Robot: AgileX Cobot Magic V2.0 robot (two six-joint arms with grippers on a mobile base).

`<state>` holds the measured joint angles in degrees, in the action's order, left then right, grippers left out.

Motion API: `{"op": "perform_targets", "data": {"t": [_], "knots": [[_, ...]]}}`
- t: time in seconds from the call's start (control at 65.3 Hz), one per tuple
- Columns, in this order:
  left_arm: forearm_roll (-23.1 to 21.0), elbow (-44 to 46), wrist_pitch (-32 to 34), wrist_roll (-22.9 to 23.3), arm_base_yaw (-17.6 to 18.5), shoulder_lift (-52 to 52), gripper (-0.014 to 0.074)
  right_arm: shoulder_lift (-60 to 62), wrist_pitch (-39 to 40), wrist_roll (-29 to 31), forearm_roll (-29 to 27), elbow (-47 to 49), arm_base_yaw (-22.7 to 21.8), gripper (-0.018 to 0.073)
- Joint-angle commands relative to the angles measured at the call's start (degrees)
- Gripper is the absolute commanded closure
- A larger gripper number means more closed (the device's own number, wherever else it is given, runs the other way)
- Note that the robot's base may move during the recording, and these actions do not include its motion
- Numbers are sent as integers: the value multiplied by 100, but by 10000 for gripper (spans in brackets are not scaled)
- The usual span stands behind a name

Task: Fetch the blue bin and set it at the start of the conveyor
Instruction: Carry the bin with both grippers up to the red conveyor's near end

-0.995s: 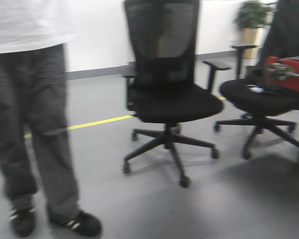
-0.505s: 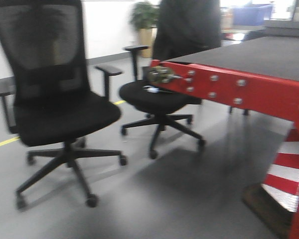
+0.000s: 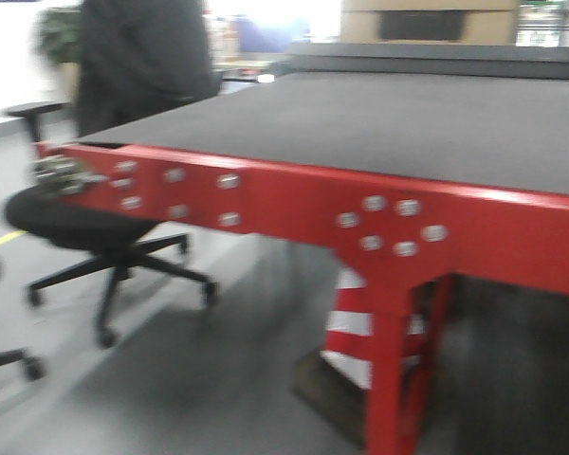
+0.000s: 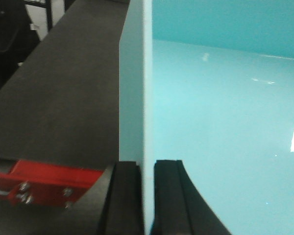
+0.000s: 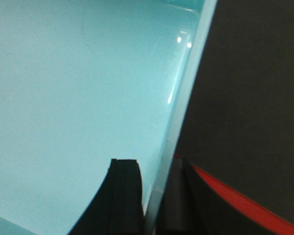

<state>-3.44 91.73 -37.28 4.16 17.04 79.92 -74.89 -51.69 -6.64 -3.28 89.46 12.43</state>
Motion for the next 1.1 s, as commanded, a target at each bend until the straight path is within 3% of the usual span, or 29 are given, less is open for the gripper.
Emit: {"op": "perform_targets", "data": {"t": [0.0, 1.087], "knots": [[-32, 52, 374, 1, -9, -81, 708, 84, 118, 158, 148, 22, -24, 711], [-32, 52, 374, 1, -9, -81, 708, 84, 118, 158, 148, 22, -24, 711]]}}
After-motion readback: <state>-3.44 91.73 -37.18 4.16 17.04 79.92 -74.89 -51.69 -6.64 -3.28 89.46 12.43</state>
